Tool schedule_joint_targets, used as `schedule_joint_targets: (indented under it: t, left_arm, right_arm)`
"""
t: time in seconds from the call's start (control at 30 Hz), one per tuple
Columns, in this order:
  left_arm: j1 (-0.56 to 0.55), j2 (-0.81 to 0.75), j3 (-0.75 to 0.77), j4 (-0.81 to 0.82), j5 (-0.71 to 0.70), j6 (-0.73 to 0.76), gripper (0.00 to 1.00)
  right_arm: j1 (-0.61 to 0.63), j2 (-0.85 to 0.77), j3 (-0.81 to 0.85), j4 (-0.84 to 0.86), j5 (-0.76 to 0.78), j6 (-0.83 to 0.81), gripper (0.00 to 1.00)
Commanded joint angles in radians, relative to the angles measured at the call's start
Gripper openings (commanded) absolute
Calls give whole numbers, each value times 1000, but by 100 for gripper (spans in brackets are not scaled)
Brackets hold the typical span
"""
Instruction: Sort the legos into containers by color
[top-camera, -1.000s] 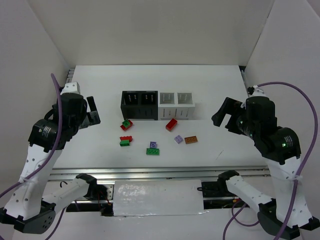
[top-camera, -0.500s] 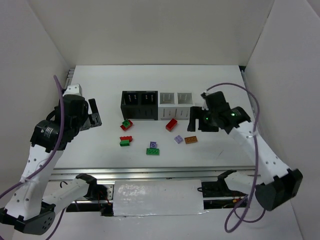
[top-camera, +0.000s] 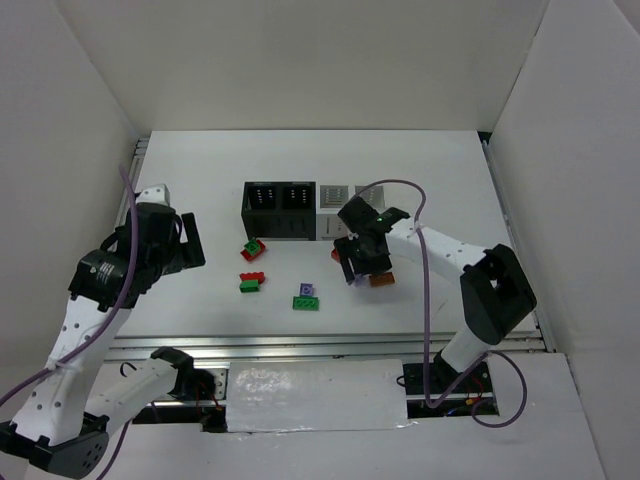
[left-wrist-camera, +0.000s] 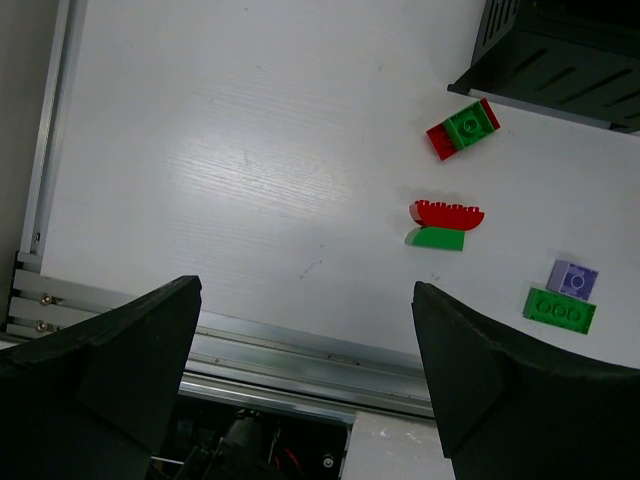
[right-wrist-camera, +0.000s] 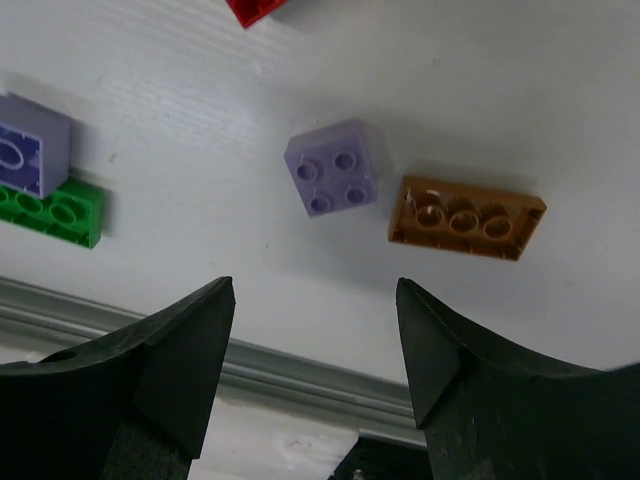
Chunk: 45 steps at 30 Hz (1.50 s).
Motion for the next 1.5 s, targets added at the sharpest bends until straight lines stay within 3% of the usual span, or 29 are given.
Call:
schedule_joint_targets:
  t: [0.0, 0.43, 0.73, 0.8, 0.9, 1.03, 1.13, 1.33, 1.47]
  left_arm:
    - [4, -7, -10, 32, 14, -16, 99]
    - [4, -25, -36, 43, 32, 0, 99]
    - [5, -47, -33, 35, 20, -3, 100]
    - [4, -52, -33, 34, 18, -3, 100]
    - [4, -59, -34, 35, 17, 0, 100]
    - [4, -58, -34, 39, 21, 1, 99]
    - [5, -55, -34, 40, 20, 4, 100]
    - [4, -59, -34, 45, 23, 9, 100]
    - [4, -62, -40, 51, 31, 9, 99]
  right_arm:
    - [3, 30, 18, 116, 31, 4, 72]
    - [31, 157, 3, 262, 125, -30, 67]
    - [34, 201, 1, 205, 103, -4, 64]
    - [40, 192, -13, 205, 112, -1, 60]
    - [45, 157, -52, 219, 108, 15, 33]
    - [68, 105, -60, 206, 122, 36, 27]
    - [104, 38, -40, 179, 135, 61, 15]
    - [117, -128, 90, 131, 164, 102, 13]
    - [65, -58, 272, 55, 261, 81, 12]
